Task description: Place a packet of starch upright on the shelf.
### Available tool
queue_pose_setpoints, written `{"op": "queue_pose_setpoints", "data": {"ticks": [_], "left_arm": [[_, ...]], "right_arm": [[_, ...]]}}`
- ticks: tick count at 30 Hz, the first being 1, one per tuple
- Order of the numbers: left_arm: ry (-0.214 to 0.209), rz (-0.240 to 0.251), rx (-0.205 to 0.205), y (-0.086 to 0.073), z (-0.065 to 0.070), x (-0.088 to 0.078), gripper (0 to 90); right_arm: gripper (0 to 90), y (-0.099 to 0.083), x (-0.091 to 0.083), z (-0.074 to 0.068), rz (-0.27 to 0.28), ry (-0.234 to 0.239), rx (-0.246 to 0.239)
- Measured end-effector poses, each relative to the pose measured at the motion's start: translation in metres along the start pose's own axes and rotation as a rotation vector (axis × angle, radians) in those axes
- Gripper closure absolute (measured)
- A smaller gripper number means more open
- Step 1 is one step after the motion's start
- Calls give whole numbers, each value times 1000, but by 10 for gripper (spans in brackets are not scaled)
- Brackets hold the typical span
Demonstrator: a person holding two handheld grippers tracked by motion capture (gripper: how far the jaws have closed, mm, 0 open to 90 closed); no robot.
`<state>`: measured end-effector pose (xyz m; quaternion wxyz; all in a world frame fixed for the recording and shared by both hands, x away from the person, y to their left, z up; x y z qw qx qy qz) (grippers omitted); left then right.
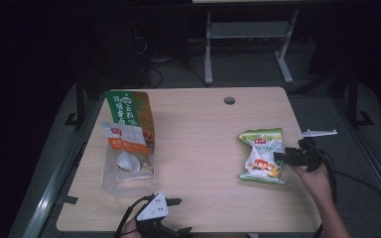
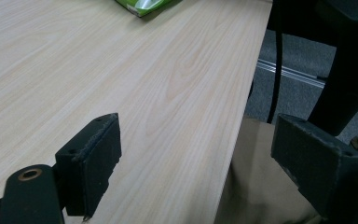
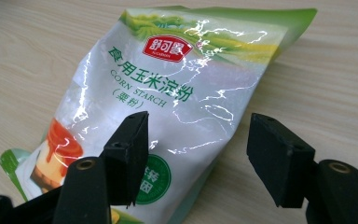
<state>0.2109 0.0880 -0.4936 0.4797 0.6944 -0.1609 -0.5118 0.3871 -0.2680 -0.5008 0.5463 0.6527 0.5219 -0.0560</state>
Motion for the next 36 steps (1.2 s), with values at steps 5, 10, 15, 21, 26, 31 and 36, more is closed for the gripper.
{"op": "queue_pose_setpoints", "data": {"ticks": [5, 10, 15, 21, 26, 31, 36], "left_arm": [[-2, 1, -1, 0, 1, 0, 157], [-2, 1, 0, 0, 2, 0, 157], [1, 3, -1, 1, 0, 0, 157], [1, 4, -2, 1, 2, -1, 157], [2, 8, 0, 1, 1, -2, 157], [2, 4, 2, 1, 1, -2, 157], [0, 5, -1, 1, 1, -1, 157]], "right_arm": [[430, -2, 3, 1, 25, 50, 55], [493, -4, 3, -2, 30, 60, 58], [527, -6, 2, -6, 21, 55, 65], [549, -10, 4, -18, 17, 56, 57], [548, -15, 5, -28, 2, 77, 44], [446, -13, 6, -24, -13, 80, 30], [346, -7, 13, -13, -21, 83, 21]]}}
Point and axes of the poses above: each handheld gripper's, and its own axes: x roughly forward along the jaws, y roughly out of its top, z roughly to its right, the point moved 9 cm from there along x, roughly forward along the jaws, and after that the axes turned 11 degrees about y, right-handed, at the moved point
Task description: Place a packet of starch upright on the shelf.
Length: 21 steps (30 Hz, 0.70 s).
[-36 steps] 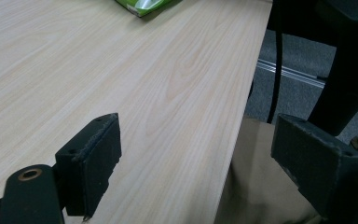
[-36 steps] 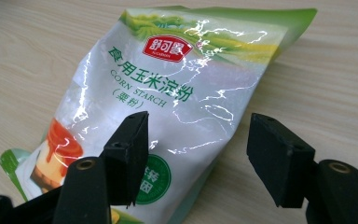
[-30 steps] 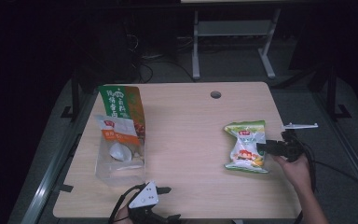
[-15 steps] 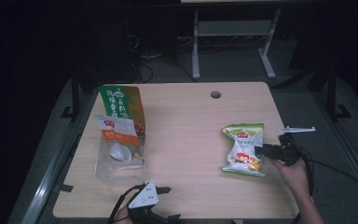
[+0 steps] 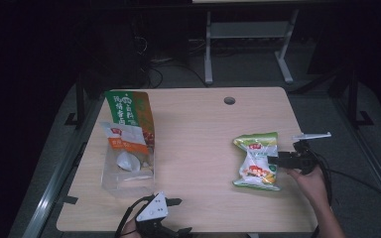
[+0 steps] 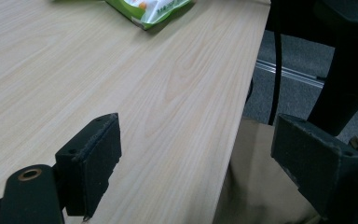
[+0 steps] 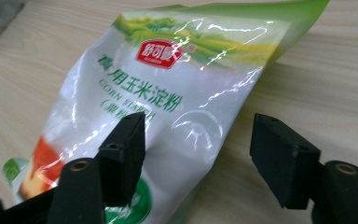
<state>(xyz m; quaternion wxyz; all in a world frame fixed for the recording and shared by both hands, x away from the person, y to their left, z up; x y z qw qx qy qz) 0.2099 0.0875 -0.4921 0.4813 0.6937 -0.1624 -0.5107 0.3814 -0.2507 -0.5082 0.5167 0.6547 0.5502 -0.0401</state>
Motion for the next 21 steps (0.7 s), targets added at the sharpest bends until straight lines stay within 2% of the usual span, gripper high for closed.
{"op": "queue_pose_setpoints", "data": {"ticks": [7, 9, 11, 14, 17, 19, 21], "left_arm": [[-1, 3, 3, 0, 0, 0, 157], [-1, -1, 8, 0, 1, 0, 157], [-2, -1, 8, 0, 1, 0, 157], [-3, 1, 8, 0, 2, 1, 157], [-3, 0, 8, 0, 2, 1, 157], [-3, 0, 7, 0, 2, 1, 157], [-4, -1, 8, 0, 2, 1, 157]], "right_arm": [[341, 6, 11, 6, 11, 51, 25], [384, 6, 13, 5, 16, 79, 29], [466, 7, 16, 3, 22, 115, 39], [517, 7, 18, 1, 25, 143, 40], [601, 7, 20, -1, 27, 179, 71], [690, 7, 19, -1, 27, 173, 70], [727, 7, 20, 0, 25, 169, 72]]}}
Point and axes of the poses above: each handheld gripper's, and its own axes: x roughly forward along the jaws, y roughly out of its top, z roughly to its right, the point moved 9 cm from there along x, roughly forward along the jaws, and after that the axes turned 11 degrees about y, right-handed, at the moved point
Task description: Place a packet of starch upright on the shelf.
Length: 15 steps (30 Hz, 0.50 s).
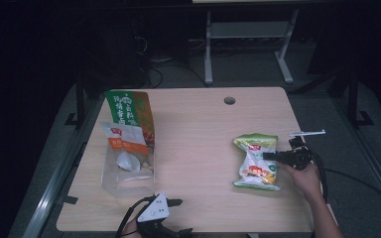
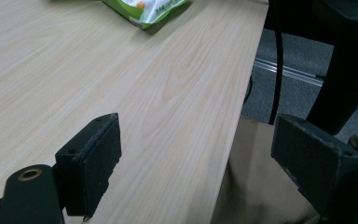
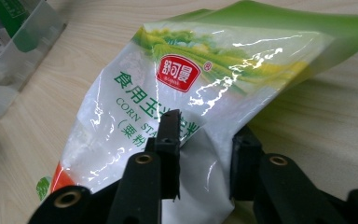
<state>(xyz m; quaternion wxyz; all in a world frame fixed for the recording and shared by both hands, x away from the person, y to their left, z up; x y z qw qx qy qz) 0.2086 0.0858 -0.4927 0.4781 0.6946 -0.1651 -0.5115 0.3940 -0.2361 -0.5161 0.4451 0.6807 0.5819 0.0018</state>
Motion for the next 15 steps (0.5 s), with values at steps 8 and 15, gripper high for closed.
{"op": "queue_pose_setpoints", "data": {"ticks": [8, 15], "left_arm": [[0, 0, -1, 0, 0, 0, 157], [1, 1, -1, 0, 0, 0, 157]], "right_arm": [[844, 2, -4, -8, -4, -14, -19], [865, 9, -13, -31, 22, -20, -75]]}}
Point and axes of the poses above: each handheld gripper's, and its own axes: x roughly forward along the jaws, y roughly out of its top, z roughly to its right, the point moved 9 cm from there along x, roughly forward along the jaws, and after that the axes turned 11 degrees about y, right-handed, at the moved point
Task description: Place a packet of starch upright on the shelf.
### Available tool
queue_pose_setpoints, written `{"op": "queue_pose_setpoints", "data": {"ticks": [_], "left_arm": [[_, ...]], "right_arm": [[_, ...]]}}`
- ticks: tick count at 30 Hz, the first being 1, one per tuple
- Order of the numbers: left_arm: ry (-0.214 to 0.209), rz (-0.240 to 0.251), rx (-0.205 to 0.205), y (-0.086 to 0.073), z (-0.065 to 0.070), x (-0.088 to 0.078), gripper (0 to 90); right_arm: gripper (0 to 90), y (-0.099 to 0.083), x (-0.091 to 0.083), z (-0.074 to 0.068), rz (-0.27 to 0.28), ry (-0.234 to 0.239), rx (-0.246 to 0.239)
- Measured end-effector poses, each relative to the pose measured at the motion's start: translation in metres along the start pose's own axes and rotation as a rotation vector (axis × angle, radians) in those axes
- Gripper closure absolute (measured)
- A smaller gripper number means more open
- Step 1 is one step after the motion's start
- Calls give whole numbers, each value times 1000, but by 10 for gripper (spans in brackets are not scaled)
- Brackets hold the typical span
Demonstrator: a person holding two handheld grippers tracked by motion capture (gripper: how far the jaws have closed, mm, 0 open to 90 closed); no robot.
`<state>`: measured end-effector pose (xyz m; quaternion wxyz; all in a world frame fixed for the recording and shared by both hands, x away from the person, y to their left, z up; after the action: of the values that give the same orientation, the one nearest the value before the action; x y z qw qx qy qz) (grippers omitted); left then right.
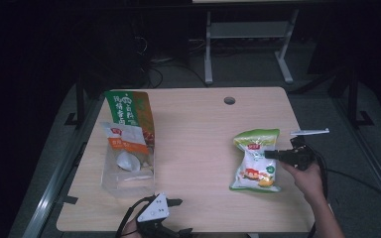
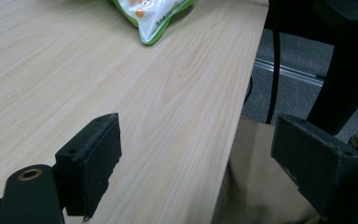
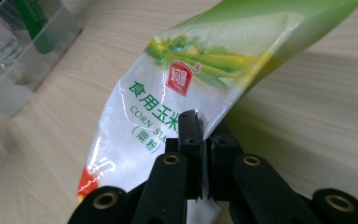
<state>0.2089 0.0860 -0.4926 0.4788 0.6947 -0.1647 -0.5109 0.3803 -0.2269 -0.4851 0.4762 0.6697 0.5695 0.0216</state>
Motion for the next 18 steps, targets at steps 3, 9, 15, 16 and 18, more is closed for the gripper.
{"op": "queue_pose_setpoints", "data": {"ticks": [3, 9, 15, 16, 18], "left_arm": [[1, -1, 2, 0, 0, 0, 157], [0, -2, 1, 0, 0, 0, 157], [1, 2, -1, 0, -1, -1, 157], [1, 2, -1, 0, -1, -1, 157], [-1, 2, 1, 0, -1, -1, 157]], "right_arm": [[870, 6, -3, -13, 10, 9, -30], [877, 21, -4, -42, 42, 29, -107], [885, 43, 0, -70, 89, 7, -179], [886, 47, 1, -74, 102, 3, -193], [888, 54, 4, -80, 120, -9, -214]]}}
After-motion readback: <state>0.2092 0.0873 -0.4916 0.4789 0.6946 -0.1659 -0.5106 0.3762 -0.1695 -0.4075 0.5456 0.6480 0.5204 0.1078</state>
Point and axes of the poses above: each handheld gripper's, and its own axes: x roughly forward along the jaws, y roughly out of its top, z roughly to its right, the point moved 9 cm from there along x, roughly forward along the jaws, and after that the axes turned 11 degrees about y, right-handed, at the moved point
